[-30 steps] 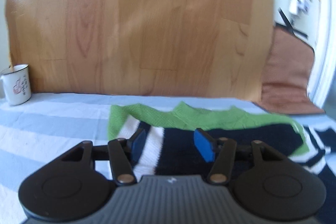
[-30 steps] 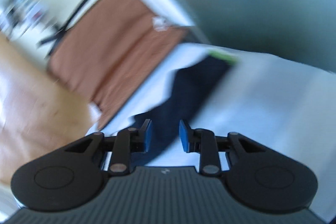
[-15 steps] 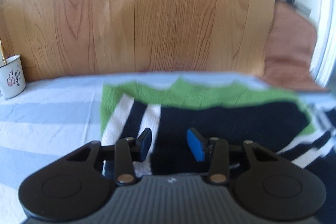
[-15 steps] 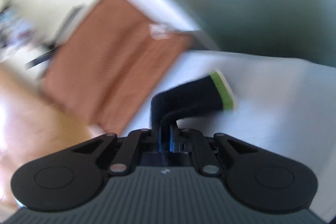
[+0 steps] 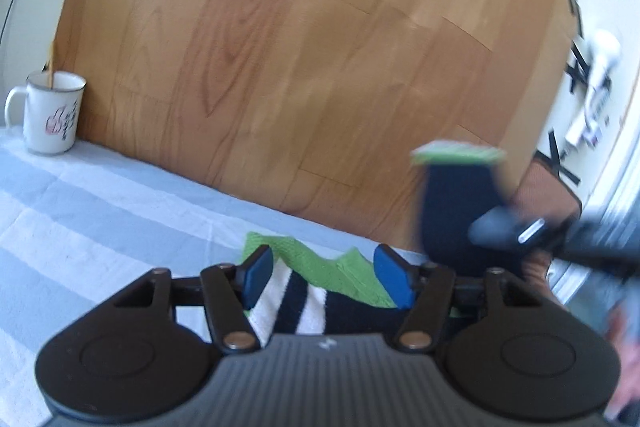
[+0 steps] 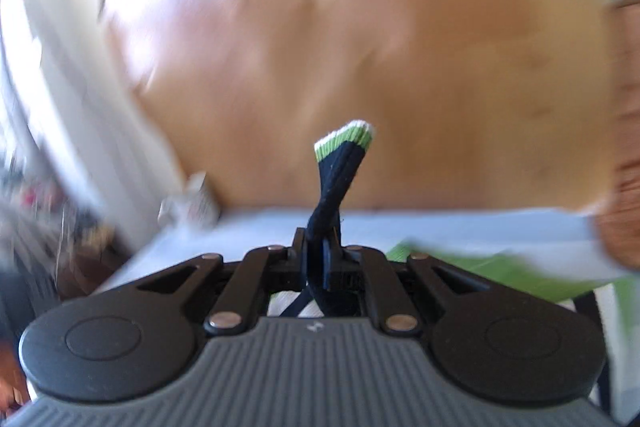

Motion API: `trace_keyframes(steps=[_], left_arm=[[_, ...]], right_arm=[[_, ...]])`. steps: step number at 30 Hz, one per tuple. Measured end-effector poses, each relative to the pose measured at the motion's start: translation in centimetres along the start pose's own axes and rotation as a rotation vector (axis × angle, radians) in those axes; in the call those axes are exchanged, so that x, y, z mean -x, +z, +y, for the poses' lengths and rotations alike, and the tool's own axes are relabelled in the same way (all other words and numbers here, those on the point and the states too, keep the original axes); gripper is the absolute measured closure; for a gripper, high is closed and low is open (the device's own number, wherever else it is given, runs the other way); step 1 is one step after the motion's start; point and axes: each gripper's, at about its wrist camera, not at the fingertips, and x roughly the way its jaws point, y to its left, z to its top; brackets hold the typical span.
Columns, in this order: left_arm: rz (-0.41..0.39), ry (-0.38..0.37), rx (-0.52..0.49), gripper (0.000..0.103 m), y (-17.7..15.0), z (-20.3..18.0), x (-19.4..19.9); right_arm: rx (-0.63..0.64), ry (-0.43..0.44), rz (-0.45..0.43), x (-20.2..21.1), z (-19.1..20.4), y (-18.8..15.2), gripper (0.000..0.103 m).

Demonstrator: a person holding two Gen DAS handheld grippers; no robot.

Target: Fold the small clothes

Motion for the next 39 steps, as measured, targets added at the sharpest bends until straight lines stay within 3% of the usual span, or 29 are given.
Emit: trace_keyframes(steps=[3,4,6,8,10,13,15,17,18,20,22,24,29,32,35,39], left_arm=[[0.046,0.021,0.009,0.042,0.0,0.5,-0.9],[0.069,0.028,0.008,0.042,-0.2,0.5,-1.4],[0.111,0.037,0.001,0.042,-0.4,0.3,-2.2],[0.136,0.037,-0.017,0.042,-0.9,0.1,-2.5],[0.15,0.061,-0.054,0.042,-1.3,-0.6,-3.0],[0.173,0.101,-0.092,0.053,-2.0,-1.3,-3.6],[0.197,0.115,-0.1,0.078,-2.5,-1.4,-4.1],[0.199,0.143,-0.12,0.088,-3.0,-1.5,-4.3],[0.193,0.157,-0.135,0.094,-3.1,-1.6,-4.2],[0.185,0.192,-0.172,0.098,-3.4,-1.9,-4.4],[0.193,0.238,-0.215,0.099,-4.0,-2.1,-5.1],[0.178,0.266,-0.263,0.099,-4.4,-2.7,-5.2],[0.174,0.281,-0.298,0.098,-4.4,-3.0,-5.2],[0.169,0.28,-0.302,0.097,-4.4,-3.1,-5.2],[0.167,0.282,-0.306,0.097,-4.5,-3.2,-5.2],[0.168,0.288,-0.314,0.097,-4.6,-3.4,-5.2]], right_arm=[[0.144,0.042,0.245,-4.3,1.7,-3.1,0.083],[0.145,0.044,0.276,-4.2,1.5,-3.7,0.083],[0.082,0.083,0.228,-1.7,0.0,-3.6,0.08],[-0.015,0.048,0.122,1.9,-2.6,-2.5,0.073],[-0.114,-0.044,0.002,5.8,-6.1,-1.6,0.063],[-0.182,-0.284,-0.085,9.8,-11.3,-1.3,0.051],[-0.206,-0.392,-0.068,11.0,-13.7,-2.4,0.051],[-0.244,-0.377,-0.012,10.8,-15.4,-3.9,0.052],[-0.23,-0.371,0.035,10.1,-15.7,-4.7,0.058],[-0.148,-0.445,0.099,8.4,-16.2,-6.2,0.063],[-0.229,-0.448,0.041,8.5,-17.6,-6.6,0.049],[-0.305,-0.445,-0.004,9.0,-18.6,-6.8,0.05],[-0.28,-0.483,-0.04,9.8,-16.9,-7.5,0.049],[-0.284,-0.493,-0.107,11.1,-15.6,-7.7,0.049],[-0.248,-0.411,-0.116,11.7,-13.2,-7.4,0.05],[-0.195,-0.209,0.011,10.0,-10.0,-7.5,0.063]])
